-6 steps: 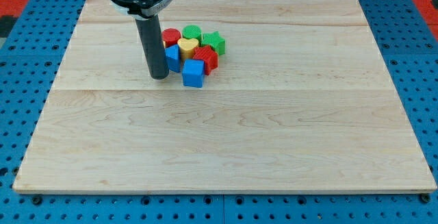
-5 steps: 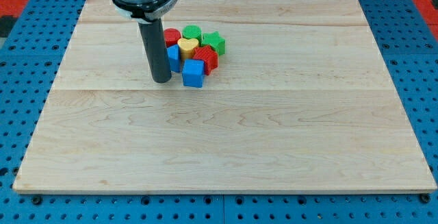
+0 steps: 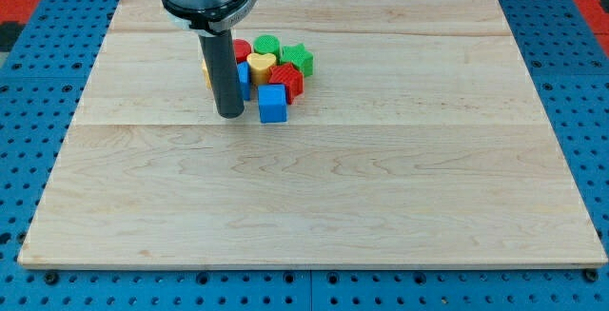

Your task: Separate the blue cube from the group of blocks

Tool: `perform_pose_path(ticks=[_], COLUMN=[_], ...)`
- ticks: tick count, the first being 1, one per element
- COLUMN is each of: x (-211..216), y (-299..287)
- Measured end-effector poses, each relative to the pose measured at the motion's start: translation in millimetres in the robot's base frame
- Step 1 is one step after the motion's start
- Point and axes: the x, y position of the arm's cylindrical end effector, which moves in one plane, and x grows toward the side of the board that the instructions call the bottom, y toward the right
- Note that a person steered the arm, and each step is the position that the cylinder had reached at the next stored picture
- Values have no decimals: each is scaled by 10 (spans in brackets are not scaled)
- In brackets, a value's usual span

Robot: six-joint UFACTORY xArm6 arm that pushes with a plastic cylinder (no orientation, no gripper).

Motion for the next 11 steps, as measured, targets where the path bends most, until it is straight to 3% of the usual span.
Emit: perform_pose_path(ticks=[1, 2, 4, 5, 8, 10, 11], x=[19, 91, 556, 379, -510, -647, -707], y=[892, 1314, 1417, 1799, 1833, 476, 268])
